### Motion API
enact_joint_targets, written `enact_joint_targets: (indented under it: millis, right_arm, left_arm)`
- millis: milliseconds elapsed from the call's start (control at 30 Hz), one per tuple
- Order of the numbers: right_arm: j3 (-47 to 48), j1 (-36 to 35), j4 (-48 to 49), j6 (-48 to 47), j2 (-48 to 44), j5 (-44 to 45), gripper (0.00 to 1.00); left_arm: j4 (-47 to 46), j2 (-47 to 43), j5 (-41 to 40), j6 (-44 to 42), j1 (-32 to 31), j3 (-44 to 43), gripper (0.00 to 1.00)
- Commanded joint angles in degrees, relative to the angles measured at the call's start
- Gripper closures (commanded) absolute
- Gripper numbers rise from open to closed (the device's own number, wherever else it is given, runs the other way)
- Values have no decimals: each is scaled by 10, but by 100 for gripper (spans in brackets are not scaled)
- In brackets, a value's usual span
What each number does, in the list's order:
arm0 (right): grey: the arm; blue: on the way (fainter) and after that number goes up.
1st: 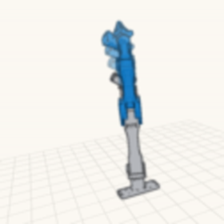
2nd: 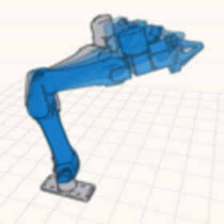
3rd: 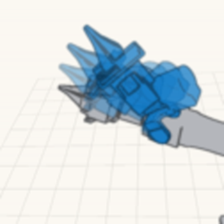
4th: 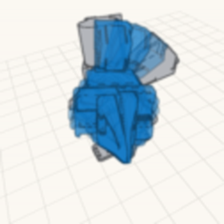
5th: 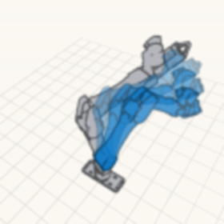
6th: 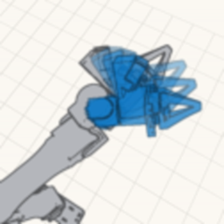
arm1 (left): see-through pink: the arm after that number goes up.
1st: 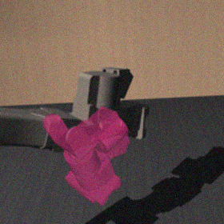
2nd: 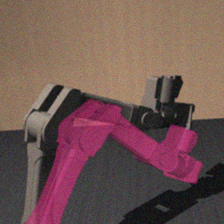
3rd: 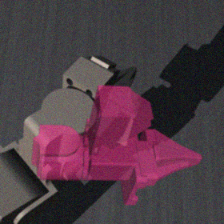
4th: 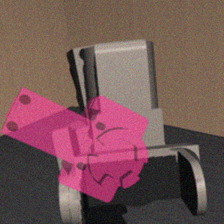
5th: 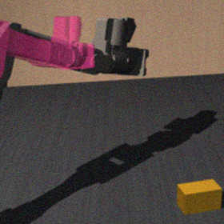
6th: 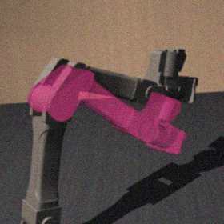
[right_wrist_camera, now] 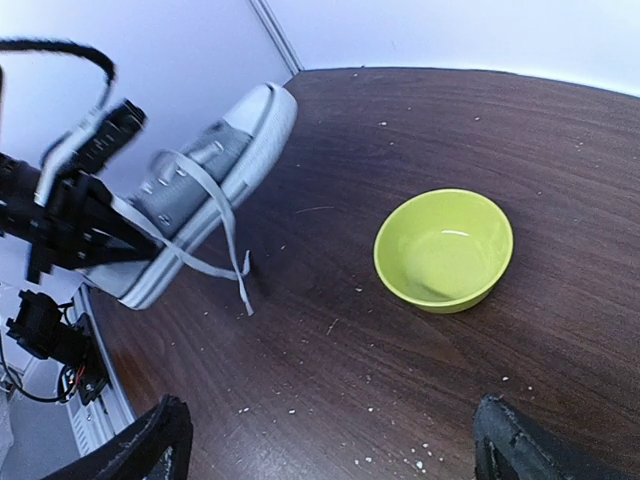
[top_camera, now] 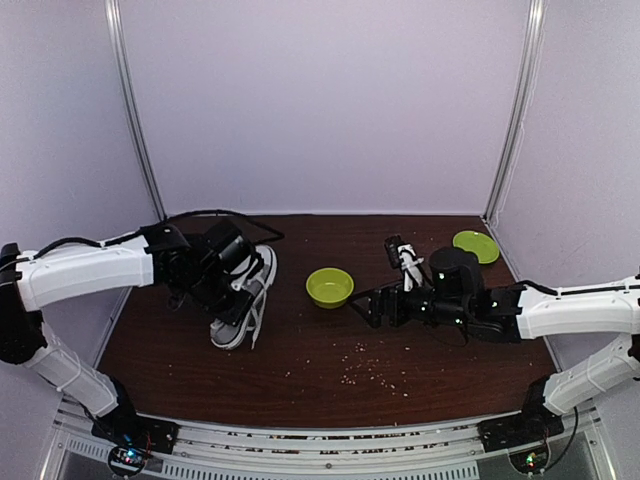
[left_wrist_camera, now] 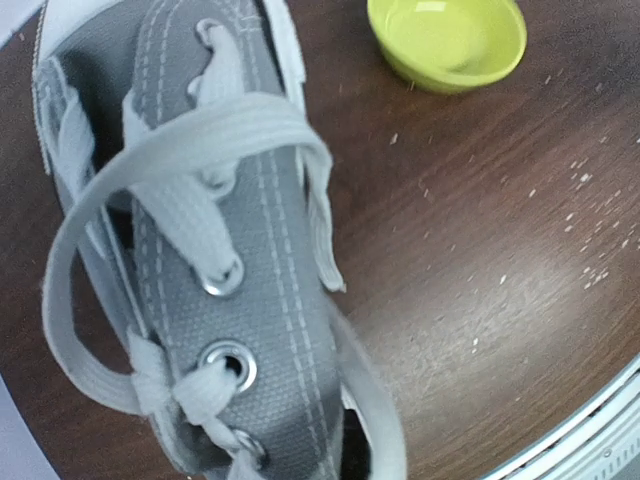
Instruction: Tie the shoes
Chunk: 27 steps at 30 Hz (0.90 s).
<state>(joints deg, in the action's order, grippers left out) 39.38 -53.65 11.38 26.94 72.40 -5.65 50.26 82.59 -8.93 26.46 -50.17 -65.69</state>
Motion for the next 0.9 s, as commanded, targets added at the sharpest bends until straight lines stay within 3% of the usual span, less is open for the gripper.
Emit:
enact_joint_targets:
  millis: [0,200,300,567,667,800,833,867]
  right_arm:
    - [29,7,-20,-10,-9,83,2]
    - [23,75,-70,9,-56,144,1]
    - [12,119,-97,18,-89,160,0]
    - [-24,147,-100,-4,-132,130,0]
    - [-33,138,-66,-29,-115,45,0]
    - [-18,83,-73,-59,-72,-6,0]
    - [-16,67,-72,-61,-59,-15,0]
    - [-14,54,-70,-62,-47,-21,1]
  left_arm:
    - [34,-23,-26,-59,-25,-98,100]
    - [28,27,20,-40,-112,-204,100]
    - [5,40,23,-19,-135,-211,100]
    - [14,35,-111,137,-136,-53,100]
    - [-11,32,-104,179,-136,17,100]
    - [-18,56,-71,197,-136,44,100]
    - [-26,57,-51,193,-136,45,98]
    - [-42,58,-28,185,-136,46,83]
